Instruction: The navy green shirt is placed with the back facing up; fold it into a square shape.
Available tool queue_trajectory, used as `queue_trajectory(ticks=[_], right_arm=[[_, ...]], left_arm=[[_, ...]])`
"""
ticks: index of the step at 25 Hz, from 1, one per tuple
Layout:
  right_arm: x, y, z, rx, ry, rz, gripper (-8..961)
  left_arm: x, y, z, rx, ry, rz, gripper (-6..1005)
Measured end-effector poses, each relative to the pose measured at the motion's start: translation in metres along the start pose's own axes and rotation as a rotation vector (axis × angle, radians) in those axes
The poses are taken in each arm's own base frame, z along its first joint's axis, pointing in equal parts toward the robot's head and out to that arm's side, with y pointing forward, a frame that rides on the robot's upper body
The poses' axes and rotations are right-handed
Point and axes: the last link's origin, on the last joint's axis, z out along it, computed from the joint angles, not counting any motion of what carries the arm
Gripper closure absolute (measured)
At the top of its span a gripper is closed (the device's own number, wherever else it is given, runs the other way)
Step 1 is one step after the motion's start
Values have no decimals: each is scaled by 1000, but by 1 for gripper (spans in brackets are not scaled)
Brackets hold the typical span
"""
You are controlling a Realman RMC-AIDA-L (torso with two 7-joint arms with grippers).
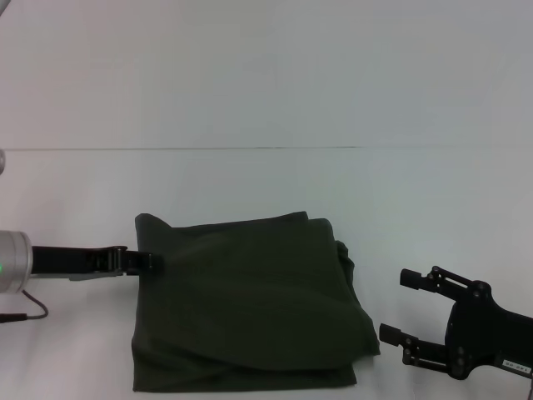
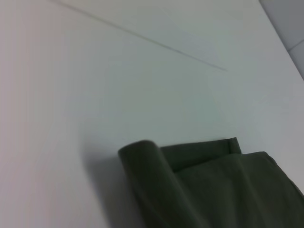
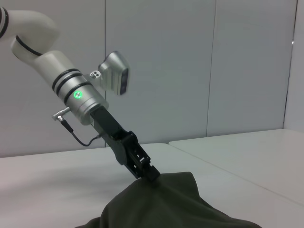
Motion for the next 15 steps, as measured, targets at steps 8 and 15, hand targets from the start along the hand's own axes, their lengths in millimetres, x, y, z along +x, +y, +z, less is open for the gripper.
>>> queue_trajectory(ticks=[8,15], right_arm=[[-3,1,1,-11,-15,-3,115],[2,9,3,-14,-35,44,115]], left_arm=[[-6,18,-23,-99,9,450,441],[-32,35,-41,-207,127,731,201]])
